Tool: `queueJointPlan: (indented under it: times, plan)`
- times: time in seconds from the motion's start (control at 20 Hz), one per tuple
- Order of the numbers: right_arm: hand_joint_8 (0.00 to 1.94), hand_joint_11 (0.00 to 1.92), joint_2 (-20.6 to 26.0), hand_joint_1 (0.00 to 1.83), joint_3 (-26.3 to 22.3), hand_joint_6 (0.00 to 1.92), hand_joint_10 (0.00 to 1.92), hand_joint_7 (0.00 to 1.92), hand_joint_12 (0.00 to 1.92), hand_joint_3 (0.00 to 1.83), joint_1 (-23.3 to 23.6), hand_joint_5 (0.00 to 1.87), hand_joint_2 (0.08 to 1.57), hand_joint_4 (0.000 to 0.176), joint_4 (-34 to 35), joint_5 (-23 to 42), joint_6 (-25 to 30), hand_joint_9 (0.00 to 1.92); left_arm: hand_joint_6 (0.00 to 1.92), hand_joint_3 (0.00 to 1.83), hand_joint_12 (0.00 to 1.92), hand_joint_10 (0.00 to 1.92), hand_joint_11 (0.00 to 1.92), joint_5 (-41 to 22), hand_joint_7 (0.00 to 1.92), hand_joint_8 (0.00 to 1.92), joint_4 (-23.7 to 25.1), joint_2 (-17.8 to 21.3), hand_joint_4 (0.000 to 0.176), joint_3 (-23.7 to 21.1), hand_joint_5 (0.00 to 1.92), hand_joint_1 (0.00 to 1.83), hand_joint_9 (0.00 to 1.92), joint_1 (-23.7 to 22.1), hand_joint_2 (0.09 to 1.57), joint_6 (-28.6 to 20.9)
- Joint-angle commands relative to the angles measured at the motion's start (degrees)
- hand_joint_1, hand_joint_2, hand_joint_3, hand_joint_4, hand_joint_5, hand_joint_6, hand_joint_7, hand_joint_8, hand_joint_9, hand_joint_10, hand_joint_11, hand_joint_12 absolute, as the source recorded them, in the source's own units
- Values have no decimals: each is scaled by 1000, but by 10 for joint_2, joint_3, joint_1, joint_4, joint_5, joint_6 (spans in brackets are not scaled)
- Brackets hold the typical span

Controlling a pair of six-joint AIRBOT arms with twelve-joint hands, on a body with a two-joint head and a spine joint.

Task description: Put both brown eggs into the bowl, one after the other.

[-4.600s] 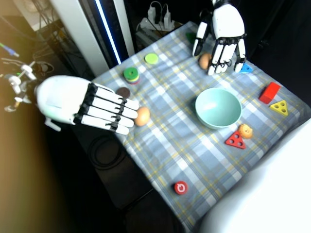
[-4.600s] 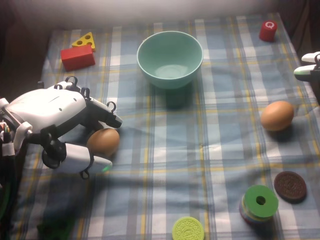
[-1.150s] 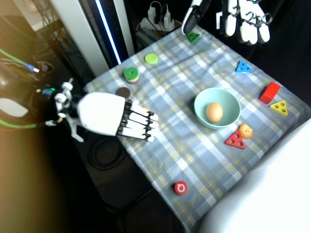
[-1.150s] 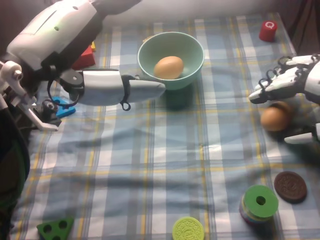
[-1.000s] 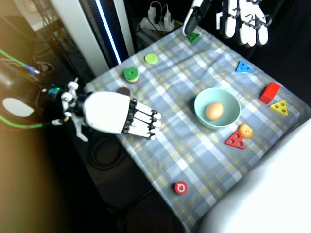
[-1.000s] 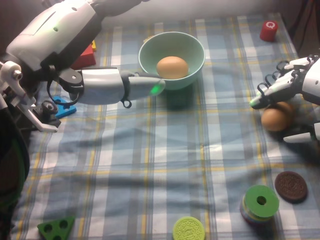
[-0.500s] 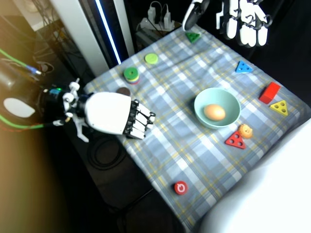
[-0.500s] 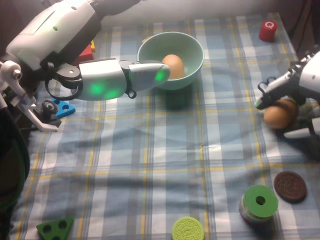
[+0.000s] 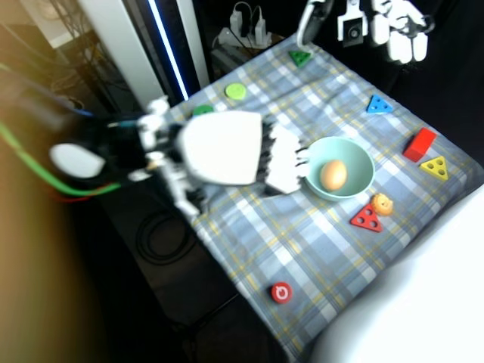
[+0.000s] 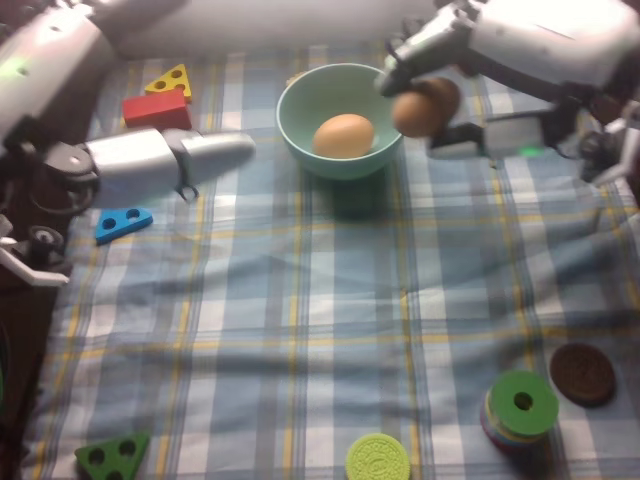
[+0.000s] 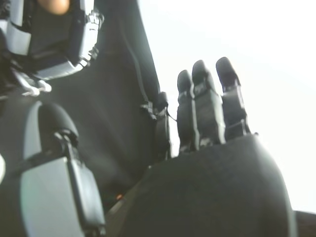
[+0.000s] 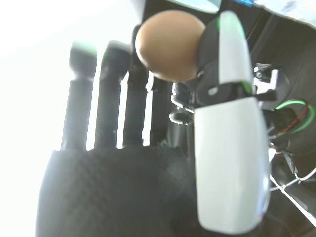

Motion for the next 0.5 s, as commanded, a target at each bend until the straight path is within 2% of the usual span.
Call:
queueJointPlan:
  times: [0.0,0.05,0.15,0.2,0.25,0.35,0.4,0.45]
  plan:
    - [733,802,2,1256,6,823,794,1181,1274,3,11,1036,1064,0,19,54,-6,1061,3,0,203,4,0,-74,379,4,23,1,150,-1,322,669,335,-3,960,-4]
    - [449,749,-3,1361,8,884,1052,1226,1126,0,16,1014,1062,0,19,47,-13,1018,2,4,179,6,0,-74,380,4,23,1,159,-1,320,676,337,-3,968,-4]
    - [326,762,-12,1390,10,942,988,1278,860,0,25,1014,1050,0,18,29,-30,1039,0,0,261,0,0,-73,391,0,22,1,162,-1,336,696,355,-1,979,-4]
    - [311,681,-17,1392,13,929,991,1286,880,2,28,1027,1047,0,18,24,-33,1031,2,0,287,2,0,-73,395,1,22,1,158,0,345,680,363,-1,975,-4]
    - [358,377,-22,1389,15,949,994,1295,877,0,32,1034,1055,0,18,21,-38,965,3,0,314,3,0,-72,397,1,21,0,148,0,358,694,371,0,979,-4]
    - [473,247,-32,1379,20,941,1123,1239,959,0,39,1038,1069,0,16,10,-48,896,6,1,331,5,0,-70,396,0,20,0,127,1,392,716,387,0,983,-4]
    - [505,366,-36,1382,24,1000,1162,1213,1027,0,42,978,1079,0,15,7,-48,893,6,0,367,9,0,-69,399,1,19,-1,116,2,409,729,413,0,986,-4]
    - [540,478,-38,1383,25,1032,1166,1183,1012,1,44,949,1083,0,14,5,-48,913,9,0,378,14,0,-68,407,3,19,-1,106,2,424,741,434,0,985,-4]
